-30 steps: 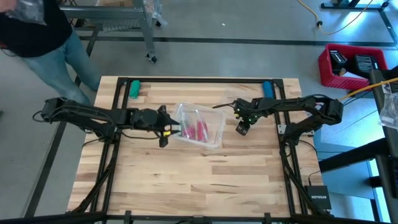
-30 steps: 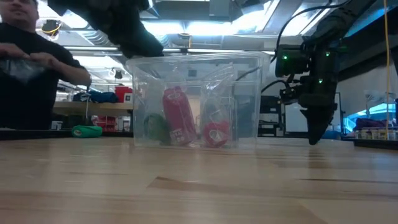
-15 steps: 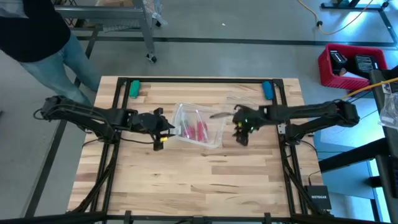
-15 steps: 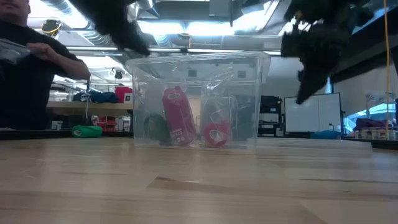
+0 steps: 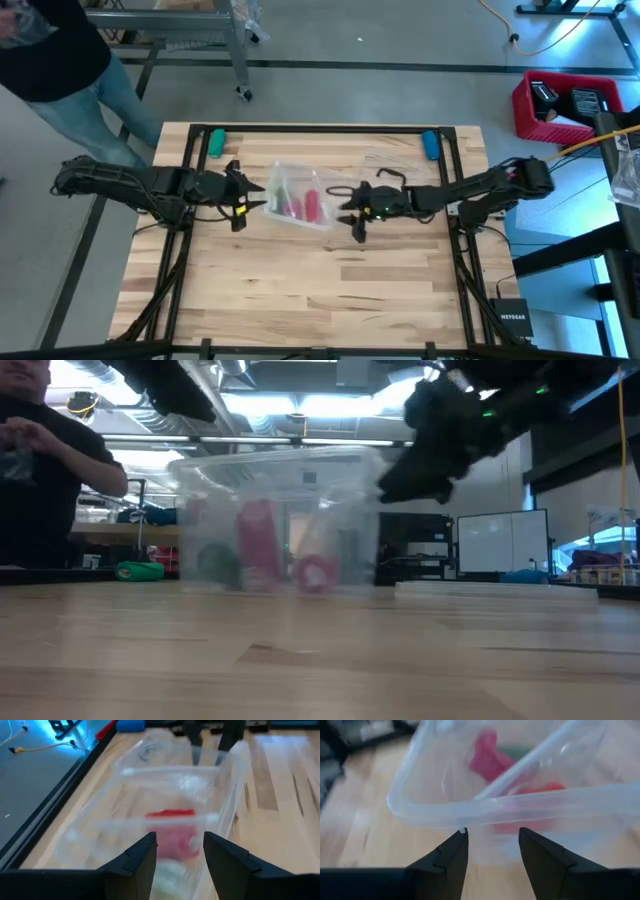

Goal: Roll bandage
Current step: Close the transparent container

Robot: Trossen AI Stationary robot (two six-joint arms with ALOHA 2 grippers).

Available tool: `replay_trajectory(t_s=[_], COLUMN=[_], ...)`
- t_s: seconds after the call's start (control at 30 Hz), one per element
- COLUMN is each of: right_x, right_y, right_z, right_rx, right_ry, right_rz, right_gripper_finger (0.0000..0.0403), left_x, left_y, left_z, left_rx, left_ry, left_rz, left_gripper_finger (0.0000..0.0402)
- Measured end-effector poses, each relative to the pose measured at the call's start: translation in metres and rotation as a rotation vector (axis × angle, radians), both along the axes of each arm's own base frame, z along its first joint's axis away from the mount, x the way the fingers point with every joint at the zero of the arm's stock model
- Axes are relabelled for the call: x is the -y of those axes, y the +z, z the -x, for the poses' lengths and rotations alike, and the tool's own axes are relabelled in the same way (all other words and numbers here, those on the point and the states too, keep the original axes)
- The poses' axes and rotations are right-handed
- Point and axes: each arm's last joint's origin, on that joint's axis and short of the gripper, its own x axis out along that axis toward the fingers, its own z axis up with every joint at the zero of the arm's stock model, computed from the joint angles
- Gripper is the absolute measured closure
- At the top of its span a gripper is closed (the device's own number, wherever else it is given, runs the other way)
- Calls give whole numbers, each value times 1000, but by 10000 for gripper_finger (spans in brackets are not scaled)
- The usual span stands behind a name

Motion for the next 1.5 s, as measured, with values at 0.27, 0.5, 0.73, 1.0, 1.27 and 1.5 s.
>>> replay_trajectory(t_s=[0.27, 0.5, 0.73, 1.0, 1.27, 1.5], right_x=[30, 48, 43, 52, 30, -21], right_y=[-4, 1, 27, -27, -48, -49], right_z=[-50, -59, -3, 44, 41, 26], right_rx=[150, -146, -658, -838, -622, -477], right_ry=[-47, 12, 59, -48, 32, 194], right_rz=[108, 239, 237, 197, -30, -50], right_gripper_finger=[223, 224, 224, 224, 224, 224], left_x=[0, 0, 1, 10, 30, 56], left_y=[-1, -4, -20, -37, -51, -61], left_z=[-1, -2, -7, -20, -40, -53], left_rx=[5, -6, 21, 31, 24, 6], left_ry=[17, 45, 34, -4, -55, -93], left_rz=[30, 71, 61, 64, 105, 166], left_gripper_finger=[247, 247, 247, 247, 247, 247])
